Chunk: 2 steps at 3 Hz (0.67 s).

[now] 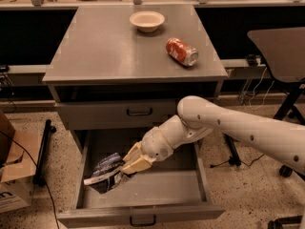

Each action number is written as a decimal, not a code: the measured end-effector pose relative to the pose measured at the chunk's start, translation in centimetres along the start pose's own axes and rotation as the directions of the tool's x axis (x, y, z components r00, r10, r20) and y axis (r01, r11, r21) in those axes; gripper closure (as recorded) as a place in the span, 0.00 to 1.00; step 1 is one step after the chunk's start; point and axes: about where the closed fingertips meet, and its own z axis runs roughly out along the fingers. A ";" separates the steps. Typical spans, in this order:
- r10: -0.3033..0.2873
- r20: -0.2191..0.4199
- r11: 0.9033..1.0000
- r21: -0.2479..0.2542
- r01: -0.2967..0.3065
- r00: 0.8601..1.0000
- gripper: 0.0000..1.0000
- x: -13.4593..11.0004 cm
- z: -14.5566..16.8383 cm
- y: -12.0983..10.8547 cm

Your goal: Place blue chip bag into middle drawer

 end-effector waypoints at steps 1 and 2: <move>0.051 0.004 0.997 -0.065 -0.051 0.999 1.00 3.0 2.7 -1.9; 0.095 0.027 0.992 -0.083 -0.093 0.995 1.00 6.6 4.4 -4.5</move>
Offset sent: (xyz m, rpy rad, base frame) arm 0.0444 0.0121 -0.1439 0.0178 0.1875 -0.0072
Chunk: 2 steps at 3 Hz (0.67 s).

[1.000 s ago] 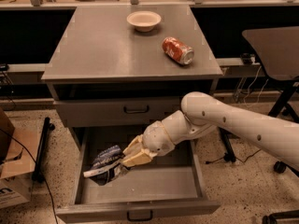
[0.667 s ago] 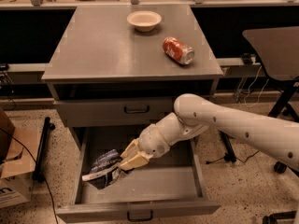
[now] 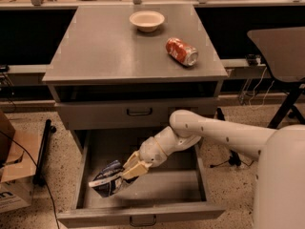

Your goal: Place blue chip bag into middle drawer

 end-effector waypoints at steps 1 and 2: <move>0.049 0.036 0.999 0.016 -0.050 0.998 1.00 3.4 1.4 -2.7; 0.109 0.089 0.992 0.048 -0.114 0.990 0.81 7.1 3.5 -5.7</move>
Offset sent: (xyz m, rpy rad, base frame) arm 0.0416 0.0091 -0.1604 0.0361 0.1419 -0.2280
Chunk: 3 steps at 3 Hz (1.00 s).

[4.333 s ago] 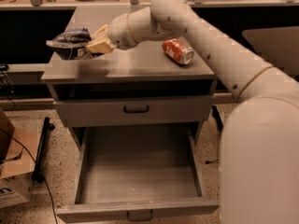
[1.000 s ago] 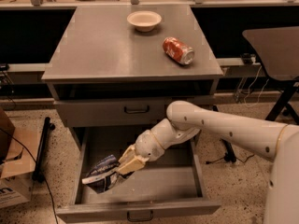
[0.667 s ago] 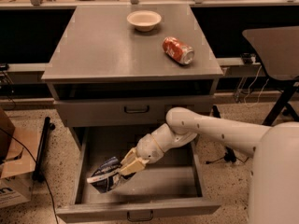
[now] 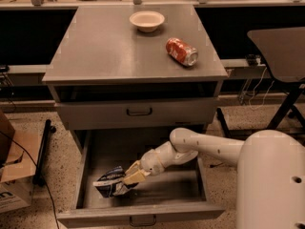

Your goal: Place blue chip bag into middle drawer

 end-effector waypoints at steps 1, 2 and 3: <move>0.014 0.006 1.000 -0.008 -0.013 1.000 0.58 0.7 0.6 -0.1; 0.014 0.006 1.000 -0.008 -0.013 1.000 0.27 0.7 0.6 -0.1; 0.014 0.006 1.000 -0.008 -0.013 1.000 0.04 0.7 0.6 -0.1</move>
Offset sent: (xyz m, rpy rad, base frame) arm -0.0036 0.0017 -0.0083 0.0030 0.0163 -0.0011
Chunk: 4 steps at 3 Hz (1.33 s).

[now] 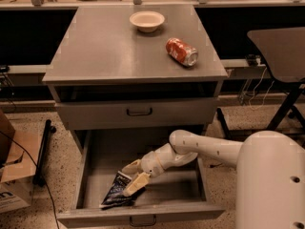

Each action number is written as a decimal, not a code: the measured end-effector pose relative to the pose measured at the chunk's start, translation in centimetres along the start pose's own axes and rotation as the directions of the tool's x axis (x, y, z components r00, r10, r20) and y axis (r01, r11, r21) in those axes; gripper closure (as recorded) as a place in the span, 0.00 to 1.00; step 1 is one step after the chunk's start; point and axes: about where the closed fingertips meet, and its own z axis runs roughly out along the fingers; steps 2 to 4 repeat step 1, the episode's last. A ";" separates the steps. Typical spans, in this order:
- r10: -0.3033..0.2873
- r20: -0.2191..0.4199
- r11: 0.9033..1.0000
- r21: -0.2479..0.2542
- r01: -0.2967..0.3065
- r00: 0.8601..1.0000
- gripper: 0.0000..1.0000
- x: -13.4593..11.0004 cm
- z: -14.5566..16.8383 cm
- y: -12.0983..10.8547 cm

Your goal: Place blue chip bag into middle drawer

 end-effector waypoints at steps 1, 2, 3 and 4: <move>0.000 0.000 1.000 0.000 0.000 1.000 0.00 0.0 0.0 0.0; 0.000 0.000 1.000 0.000 0.000 1.000 0.00 0.0 0.0 0.0; 0.000 0.000 1.000 0.000 0.000 1.000 0.00 0.0 0.0 0.0; 0.000 0.000 1.000 0.000 0.000 1.000 0.00 0.0 0.0 0.0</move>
Offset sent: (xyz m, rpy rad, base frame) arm 0.0000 0.0000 0.0000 0.0000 0.0000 0.0000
